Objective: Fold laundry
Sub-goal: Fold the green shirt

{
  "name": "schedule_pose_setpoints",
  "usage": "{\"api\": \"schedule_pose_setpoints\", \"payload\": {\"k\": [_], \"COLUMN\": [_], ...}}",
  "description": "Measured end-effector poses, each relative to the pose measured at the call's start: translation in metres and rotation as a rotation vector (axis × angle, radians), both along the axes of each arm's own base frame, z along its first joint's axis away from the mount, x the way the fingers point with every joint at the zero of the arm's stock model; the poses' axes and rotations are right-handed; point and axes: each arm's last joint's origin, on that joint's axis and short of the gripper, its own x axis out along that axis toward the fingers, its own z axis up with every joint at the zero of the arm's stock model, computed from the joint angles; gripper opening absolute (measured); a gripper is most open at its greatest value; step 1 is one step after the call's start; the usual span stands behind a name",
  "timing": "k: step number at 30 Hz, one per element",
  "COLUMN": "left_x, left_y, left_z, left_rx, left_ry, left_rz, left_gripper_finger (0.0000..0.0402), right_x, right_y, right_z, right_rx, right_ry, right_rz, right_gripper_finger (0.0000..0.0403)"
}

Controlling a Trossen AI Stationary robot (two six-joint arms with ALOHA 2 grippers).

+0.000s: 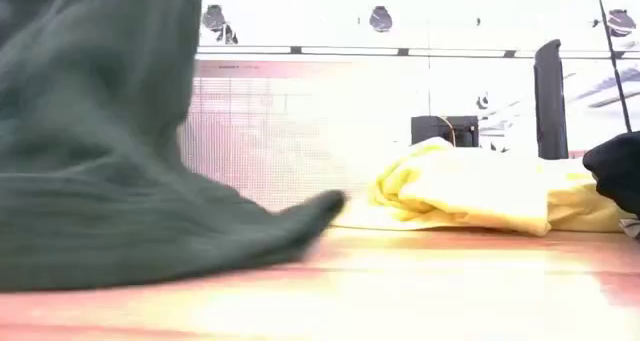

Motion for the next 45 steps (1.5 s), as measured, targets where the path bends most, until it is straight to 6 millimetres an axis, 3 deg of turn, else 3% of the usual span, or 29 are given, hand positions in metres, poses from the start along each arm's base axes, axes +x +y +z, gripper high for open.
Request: {"api": "schedule_pose_setpoints", "payload": {"k": [7,12,20,28,30,32,36,41,45], "left_x": [0.003,0.001,-0.005,-0.005,-0.004,-0.004,-0.005,-0.004,-0.004], "left_y": [-0.001,-0.002,0.001,0.001,0.001,0.001,0.001,0.002,0.002], "left_z": [-0.001,-0.007,-0.022,-0.023,-0.024,-0.024,-0.025,-0.029,-0.031], "left_rx": [-0.024,-0.095,-0.102,-0.090,-0.089,-0.088,-0.084,-0.068,-0.062], "left_ry": [0.015,0.091,0.253,0.267,0.268,0.268,0.278,0.318,0.334], "left_rz": [0.001,-0.076,-0.041,-0.036,-0.035,-0.034,-0.028,0.000,0.012], "left_gripper_finger": [0.0010,0.0011,0.0012,0.0012,0.0012,0.0012,0.0012,0.0012,0.0012], "right_x": [0.012,0.028,0.058,0.072,0.072,0.072,0.069,0.064,0.050], "right_y": [0.003,0.000,-0.026,-0.034,-0.035,-0.034,-0.031,-0.033,-0.042], "right_z": [-0.020,-0.052,-0.120,-0.157,-0.157,-0.157,-0.148,-0.125,-0.082], "right_rx": [0.005,0.070,0.038,0.057,0.086,0.094,0.082,0.080,-0.014], "right_ry": [0.036,0.090,0.220,0.272,0.293,0.303,0.299,0.277,0.207], "right_rz": [0.006,-0.110,-0.245,-0.219,-0.203,-0.196,-0.143,-0.129,-0.184], "right_gripper_finger": [0.0203,0.0203,0.0203,0.0203,0.0191,0.0155,0.0028,0.0004,0.0002]}}
